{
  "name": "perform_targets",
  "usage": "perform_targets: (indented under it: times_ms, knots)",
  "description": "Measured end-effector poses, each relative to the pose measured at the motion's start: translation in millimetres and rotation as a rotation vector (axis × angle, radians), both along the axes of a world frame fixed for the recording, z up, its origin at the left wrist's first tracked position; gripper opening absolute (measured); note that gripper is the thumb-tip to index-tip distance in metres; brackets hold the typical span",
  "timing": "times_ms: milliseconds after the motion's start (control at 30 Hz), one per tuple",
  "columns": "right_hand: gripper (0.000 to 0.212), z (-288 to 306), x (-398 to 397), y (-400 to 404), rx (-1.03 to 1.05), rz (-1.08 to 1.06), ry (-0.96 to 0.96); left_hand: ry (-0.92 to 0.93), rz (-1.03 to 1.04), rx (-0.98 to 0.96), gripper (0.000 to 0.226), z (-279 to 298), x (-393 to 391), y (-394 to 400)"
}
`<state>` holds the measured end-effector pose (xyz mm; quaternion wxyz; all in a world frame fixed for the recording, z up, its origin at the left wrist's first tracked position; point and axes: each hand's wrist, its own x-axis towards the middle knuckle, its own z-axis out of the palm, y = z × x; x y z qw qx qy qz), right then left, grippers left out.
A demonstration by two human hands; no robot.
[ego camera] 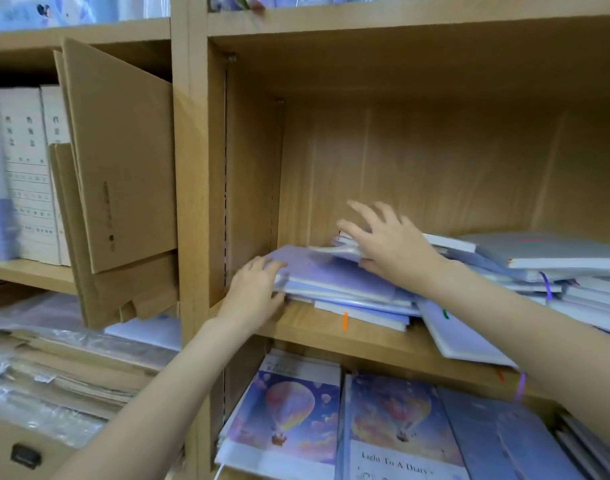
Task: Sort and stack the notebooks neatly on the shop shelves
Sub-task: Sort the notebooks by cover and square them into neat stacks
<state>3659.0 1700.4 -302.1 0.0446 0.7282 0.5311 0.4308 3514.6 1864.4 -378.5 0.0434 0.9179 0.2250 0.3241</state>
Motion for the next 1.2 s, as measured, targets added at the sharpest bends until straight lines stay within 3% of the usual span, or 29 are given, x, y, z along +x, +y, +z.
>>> perform_targets:
  times_ms: [67,167,300,400,467,633,767,933,1033,1133,1200]
  knots:
    - [0.096,0,7,-9,0.019,-0.1,0.032,0.075,-0.056,0.066,0.047,3,12,-3]
    - [0.111,-17,21,-14,0.024,-0.188,0.014,0.099,-0.074,0.086,0.043,0,27,-6]
    - [0.082,-22,34,-10,0.164,-0.062,-0.067,0.048,-0.033,0.025,0.04,-5,30,-12]
    - [0.076,-17,33,-2,0.171,-0.071,-0.096,0.056,0.003,0.043,0.043,-8,33,-24]
    - [0.075,-11,34,0,0.181,-0.071,-0.09,0.052,-0.011,-0.067,0.044,-3,33,-29]
    - [0.075,28,32,-33,0.236,-0.004,-0.063,-0.276,-0.38,-0.594,0.079,41,38,-55]
    - [0.061,63,30,-84,0.314,0.017,-0.258,-0.409,-0.562,-0.618,0.076,72,62,-100]
    - [0.052,85,55,-149,0.345,-0.111,-0.425,-0.273,-0.685,-0.609,0.076,95,98,-154]
    - [0.06,75,68,-171,0.231,-0.275,-0.296,-0.18,-0.749,-0.62,0.087,85,119,-182]
    - [0.079,67,86,-193,-0.036,-0.474,0.202,-0.121,-0.754,-0.588,0.082,67,133,-194]
    - [0.093,65,95,-207,-0.055,-0.475,0.455,-0.107,-0.719,-0.597,0.072,59,140,-196]
